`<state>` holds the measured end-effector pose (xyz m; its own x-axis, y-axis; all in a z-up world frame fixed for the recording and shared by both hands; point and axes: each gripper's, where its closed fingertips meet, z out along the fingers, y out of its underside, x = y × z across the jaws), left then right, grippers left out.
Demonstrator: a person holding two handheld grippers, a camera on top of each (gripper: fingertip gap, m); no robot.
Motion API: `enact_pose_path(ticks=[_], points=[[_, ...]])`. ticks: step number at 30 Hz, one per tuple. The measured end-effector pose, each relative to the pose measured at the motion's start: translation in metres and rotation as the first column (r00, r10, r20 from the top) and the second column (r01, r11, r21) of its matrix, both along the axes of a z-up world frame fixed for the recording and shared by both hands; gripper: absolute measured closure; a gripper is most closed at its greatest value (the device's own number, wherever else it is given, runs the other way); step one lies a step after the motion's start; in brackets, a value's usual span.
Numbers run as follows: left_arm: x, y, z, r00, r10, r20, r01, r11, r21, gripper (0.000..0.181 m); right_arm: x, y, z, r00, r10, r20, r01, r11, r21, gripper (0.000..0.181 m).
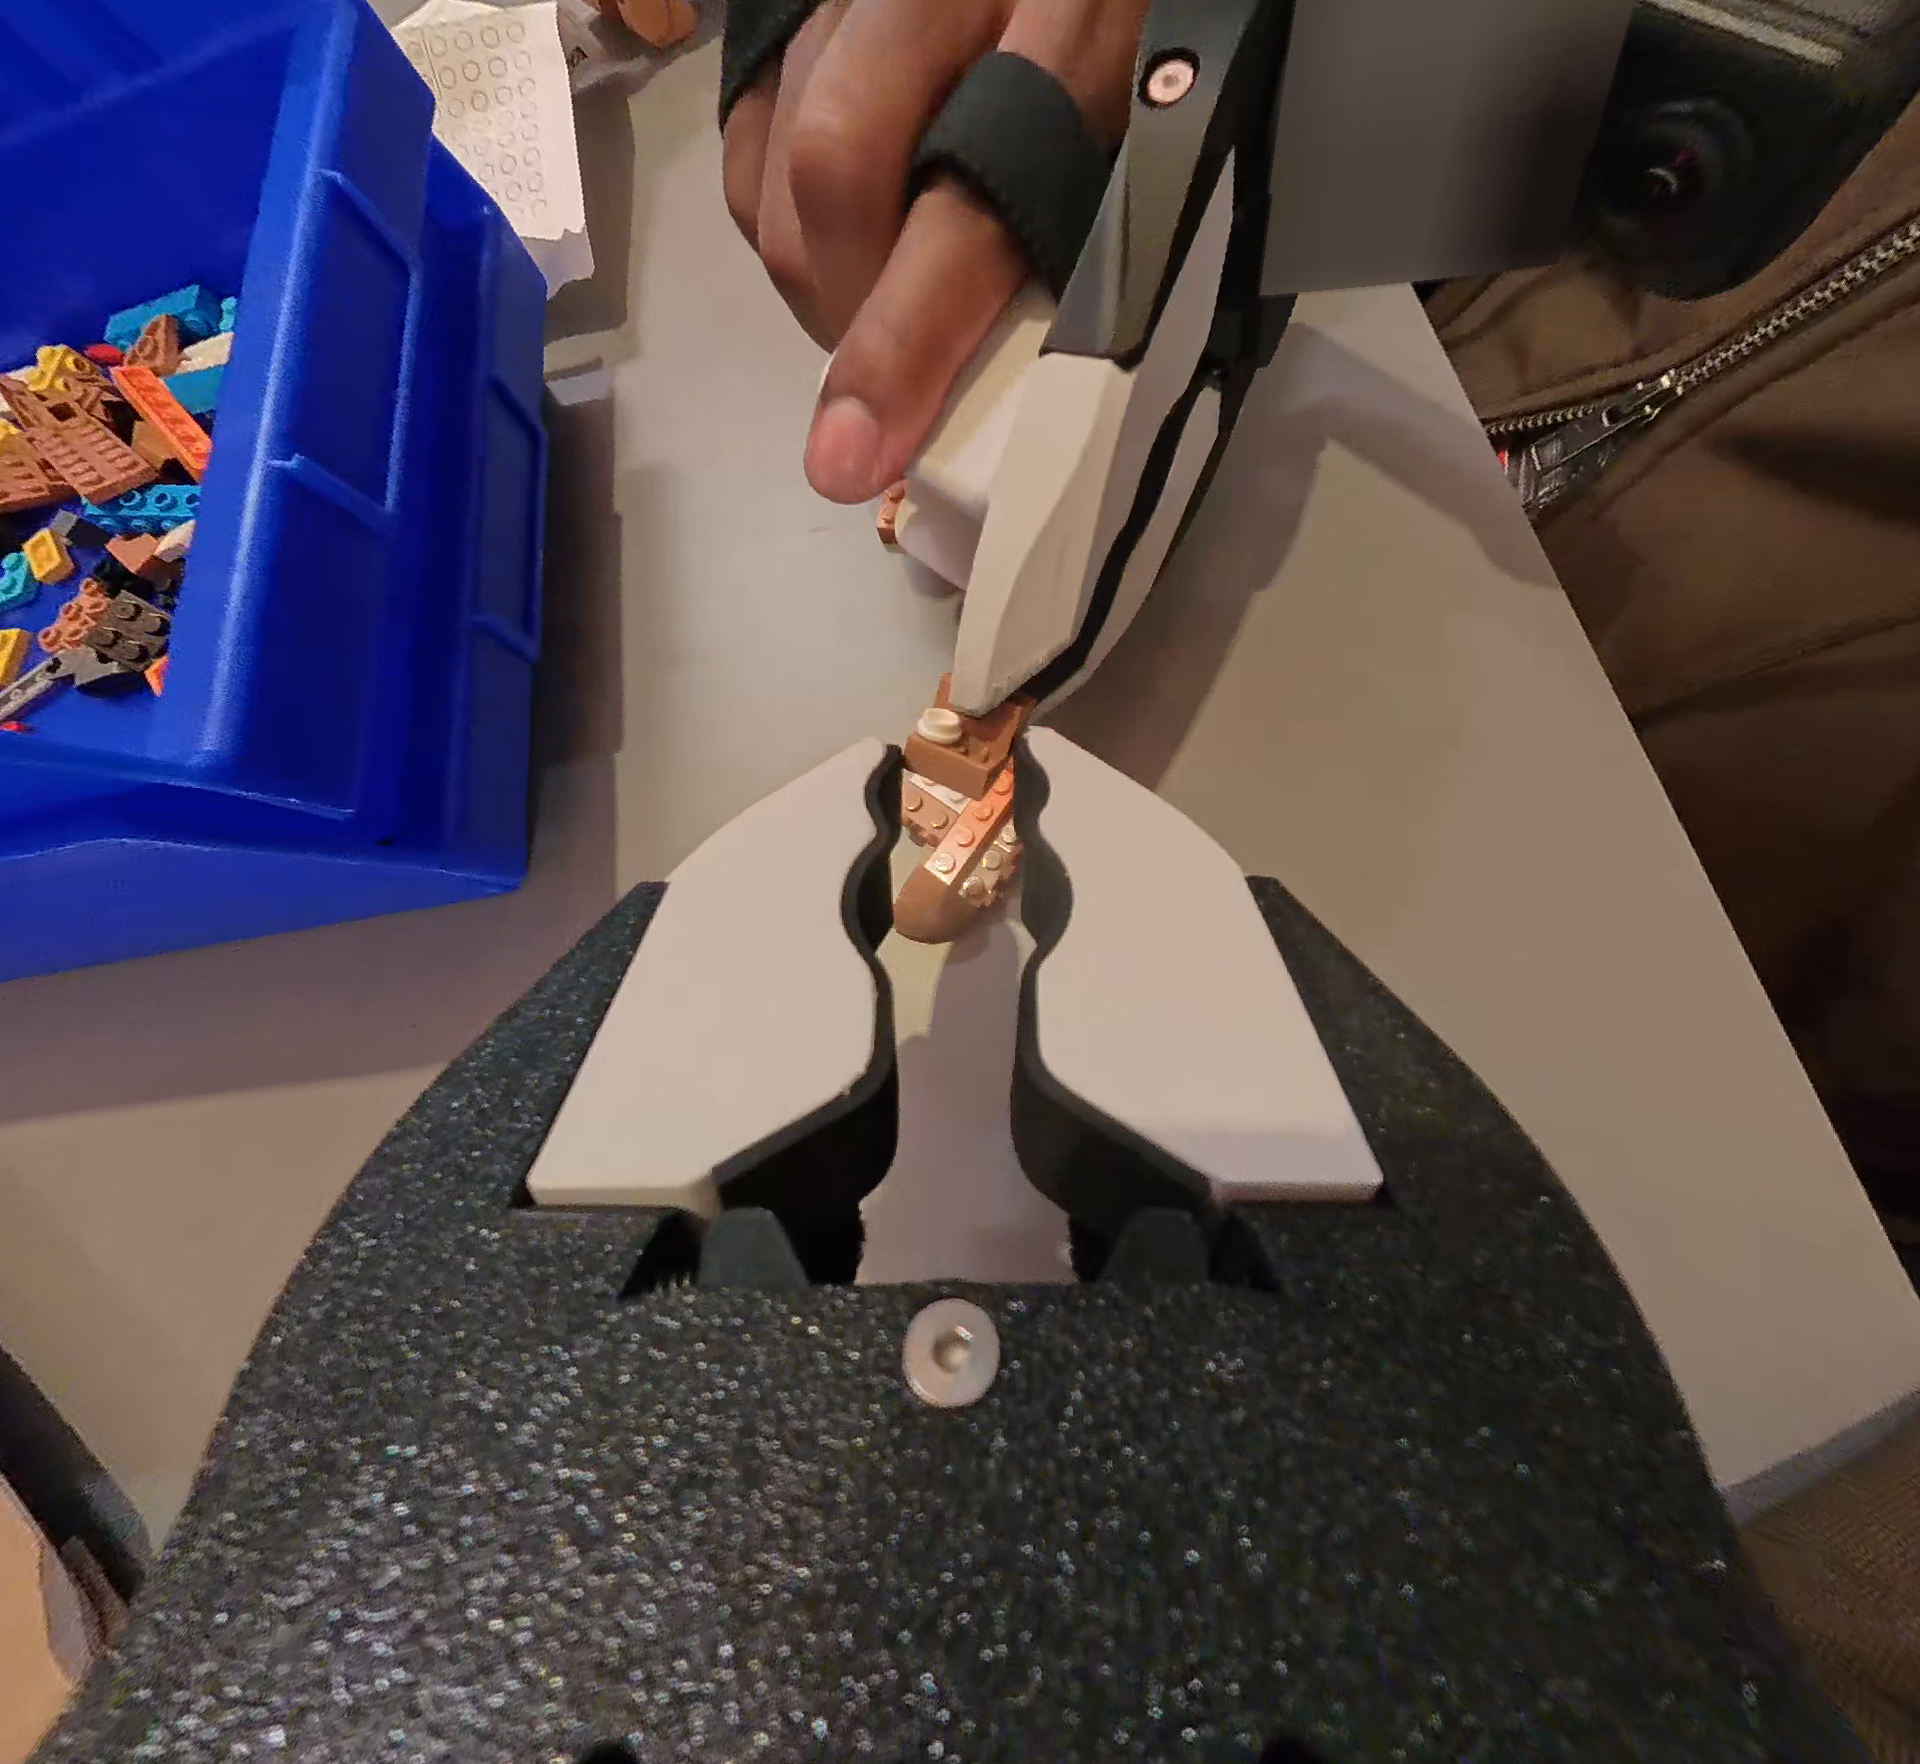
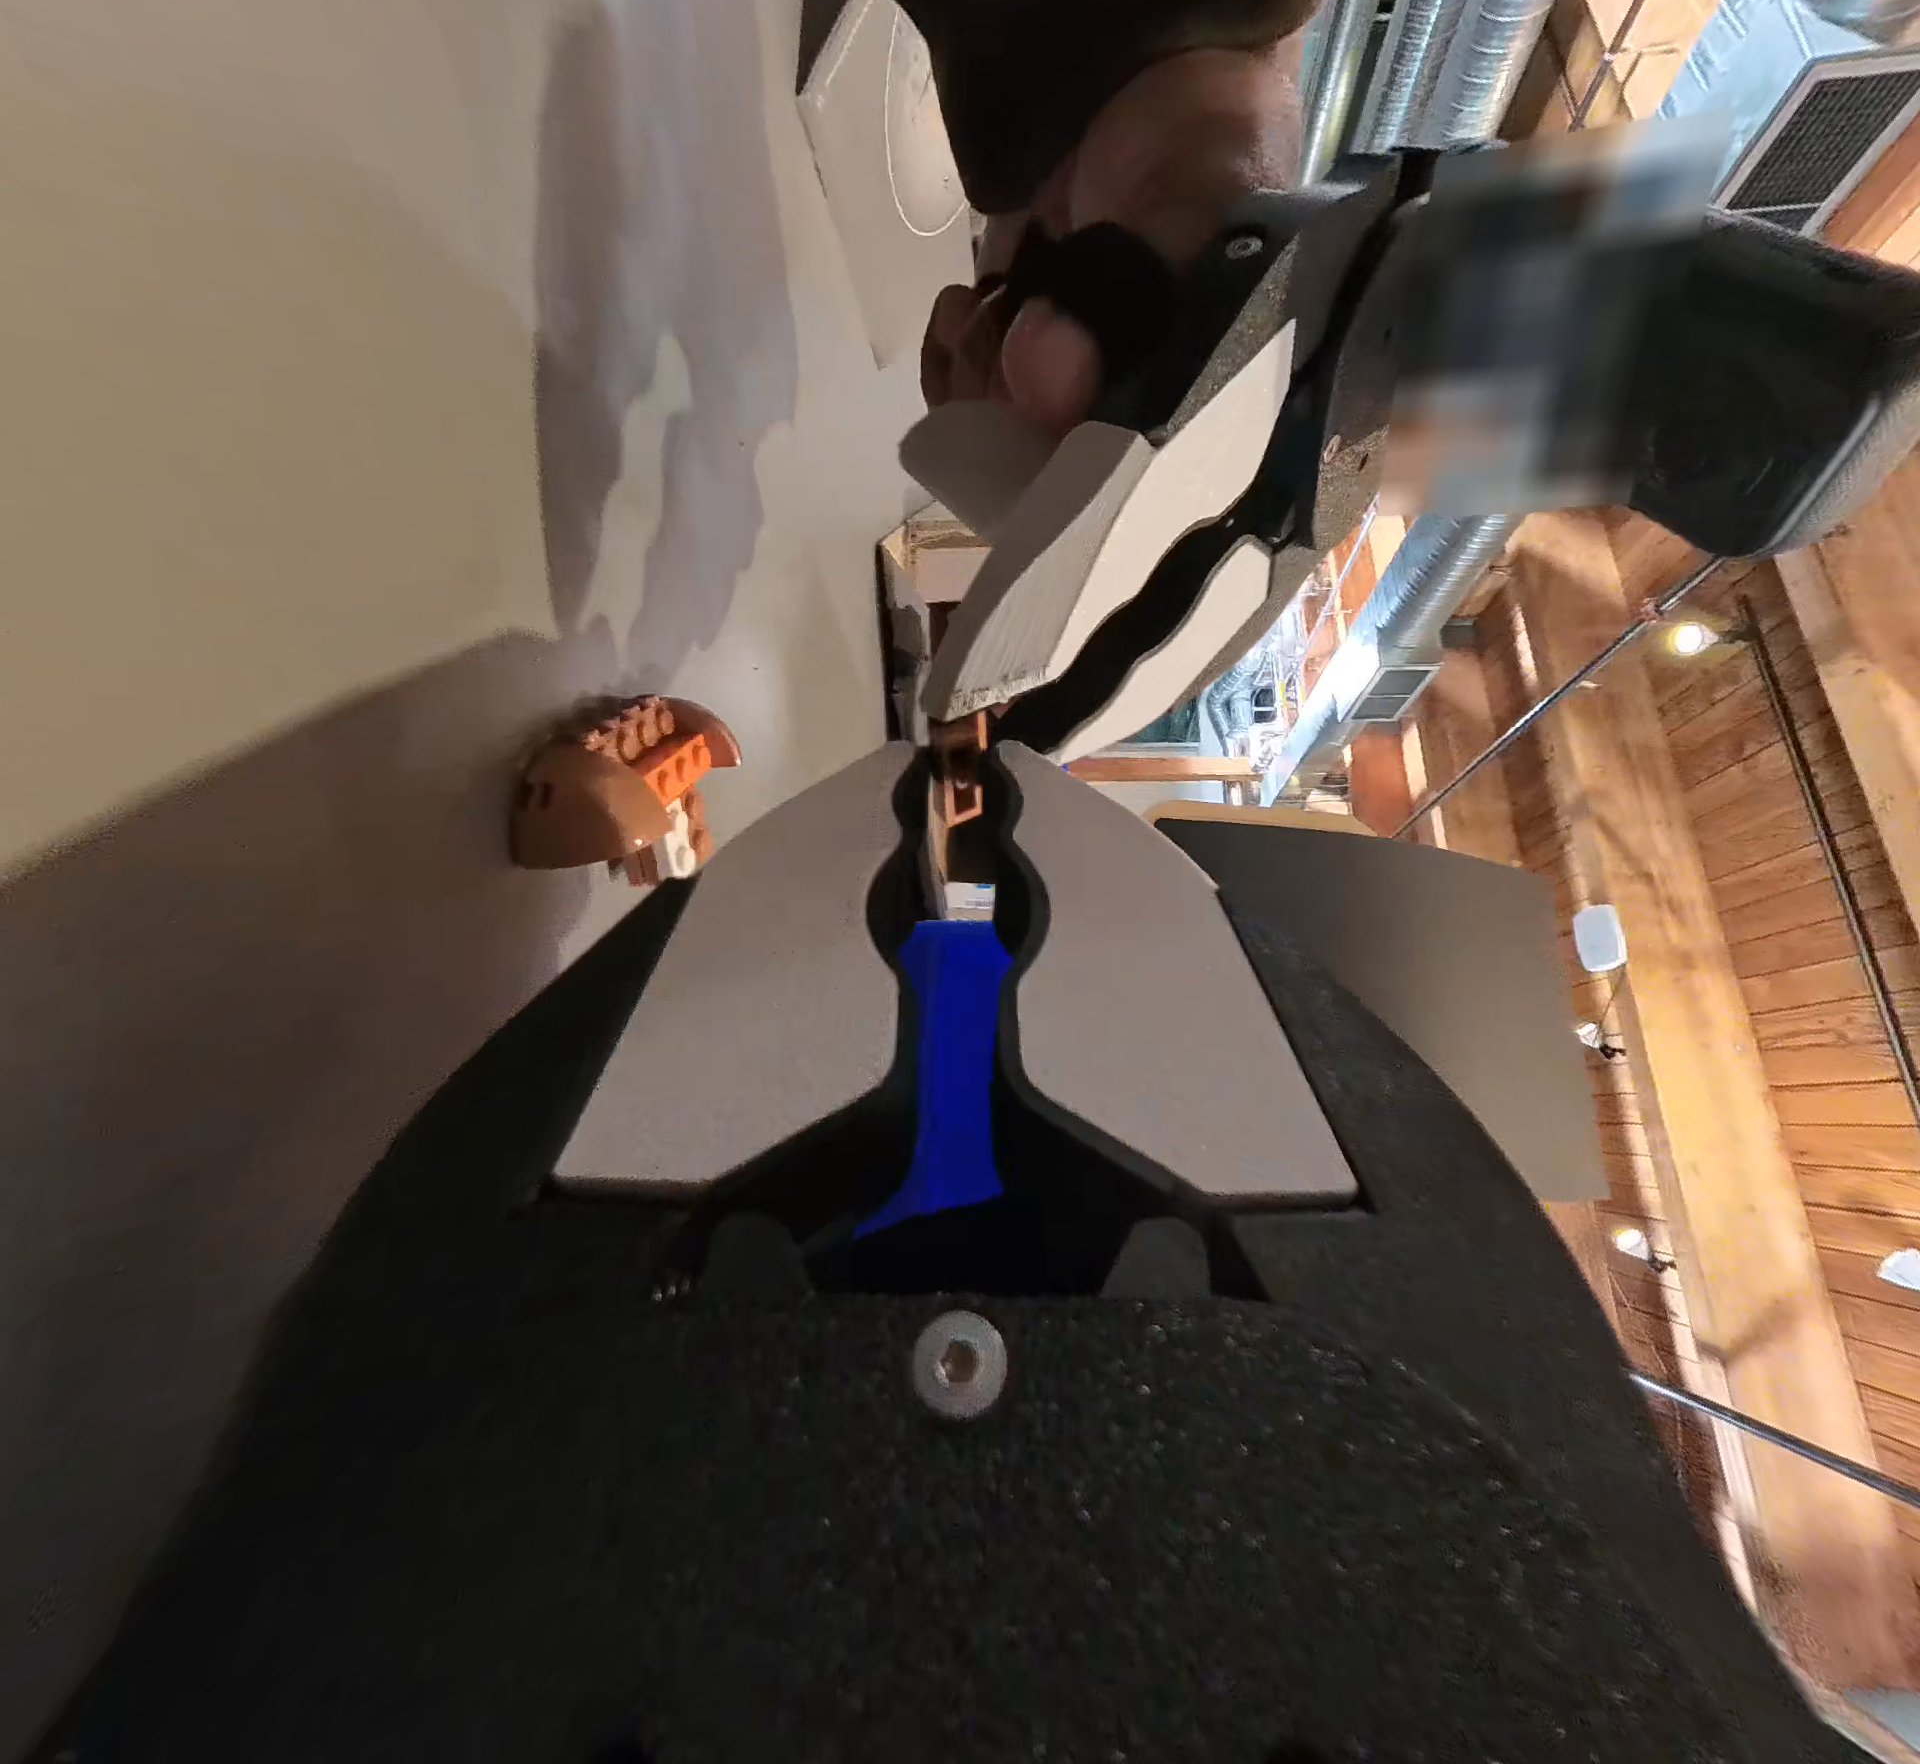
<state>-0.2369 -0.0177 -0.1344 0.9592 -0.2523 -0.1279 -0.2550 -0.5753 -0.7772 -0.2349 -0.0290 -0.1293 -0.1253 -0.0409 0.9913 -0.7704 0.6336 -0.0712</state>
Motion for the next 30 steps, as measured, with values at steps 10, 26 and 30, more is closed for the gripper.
enact_pose_path(ticks=[10,26,30], points=[[0.0,0.007,0.035,0.991,-0.011,0.131,-0.02,0.972,0.234,0.138,0.007,0.004,0.035,0.997,0.015,-0.071,-0.026,0.986,-0.165,0.172],[0.03,0.012,0.064,0.949,-0.242,0.205,0.125,0.88,0.457,0.164,0.024,0.009,0.064,0.984,0.065,-0.166,-0.112,0.95,-0.29,0.173],[0.027,0.014,0.066,0.97,-0.205,0.133,0.123,0.881,0.457,0.164,0.022,0.01,0.066,0.987,0.062,-0.146,-0.105,0.945,-0.309,0.172]])
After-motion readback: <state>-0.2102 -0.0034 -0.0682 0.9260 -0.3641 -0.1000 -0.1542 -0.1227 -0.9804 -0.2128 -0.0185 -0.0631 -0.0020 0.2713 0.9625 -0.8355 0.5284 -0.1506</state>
